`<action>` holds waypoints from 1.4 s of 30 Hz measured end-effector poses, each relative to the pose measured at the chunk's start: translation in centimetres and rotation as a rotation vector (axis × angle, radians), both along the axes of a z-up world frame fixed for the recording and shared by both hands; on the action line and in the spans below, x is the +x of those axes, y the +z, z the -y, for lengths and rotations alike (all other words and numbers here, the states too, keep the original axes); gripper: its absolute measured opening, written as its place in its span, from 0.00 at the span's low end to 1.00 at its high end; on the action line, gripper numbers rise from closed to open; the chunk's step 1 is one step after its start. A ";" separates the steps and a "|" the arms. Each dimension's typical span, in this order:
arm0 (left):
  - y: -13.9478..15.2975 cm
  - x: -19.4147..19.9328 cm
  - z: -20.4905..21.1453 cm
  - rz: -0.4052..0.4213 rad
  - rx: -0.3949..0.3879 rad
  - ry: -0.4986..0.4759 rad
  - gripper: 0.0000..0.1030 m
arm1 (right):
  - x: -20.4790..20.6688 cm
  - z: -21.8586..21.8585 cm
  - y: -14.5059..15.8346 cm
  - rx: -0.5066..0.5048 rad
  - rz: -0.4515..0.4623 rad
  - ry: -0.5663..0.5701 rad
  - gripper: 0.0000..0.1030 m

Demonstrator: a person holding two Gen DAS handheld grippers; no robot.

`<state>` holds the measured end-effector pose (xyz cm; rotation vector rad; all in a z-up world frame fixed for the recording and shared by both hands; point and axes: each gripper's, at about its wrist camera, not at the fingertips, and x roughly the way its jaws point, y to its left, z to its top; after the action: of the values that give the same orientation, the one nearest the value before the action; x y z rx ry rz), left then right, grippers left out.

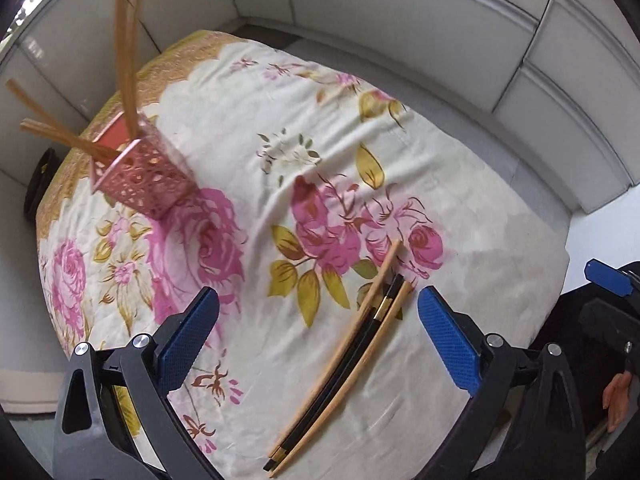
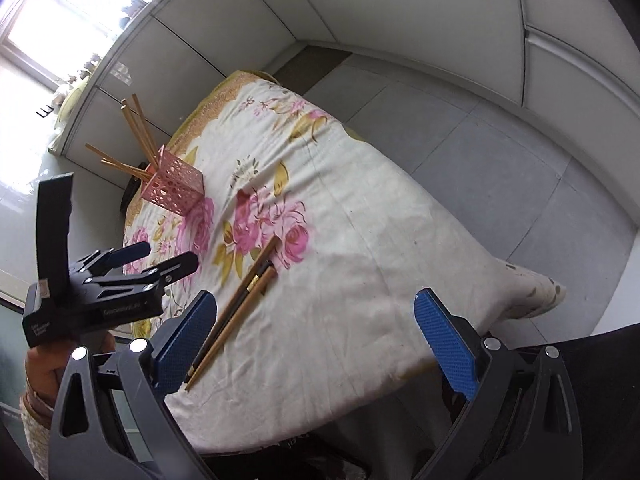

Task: Organize utensils
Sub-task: 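Return both tools to the pile and grasp a wooden chopstick each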

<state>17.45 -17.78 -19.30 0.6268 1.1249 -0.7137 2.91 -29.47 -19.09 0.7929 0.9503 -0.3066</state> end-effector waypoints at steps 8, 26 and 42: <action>-4.7 -0.2 5.3 -0.091 0.168 -0.098 0.39 | -0.7 0.6 -0.6 0.036 -0.024 0.016 0.94; -7.2 1.7 4.6 -0.190 0.112 -0.056 0.11 | 0.6 0.4 -1.7 0.078 -0.075 0.026 0.94; 0.6 5.3 -13.5 0.006 -0.292 0.284 0.07 | 11.7 -5.0 -7.0 0.113 -0.343 0.090 0.42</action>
<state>22.73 -4.24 -18.69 0.2156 1.0526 -0.6135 14.66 -24.47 -26.13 0.8123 1.3318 -0.3181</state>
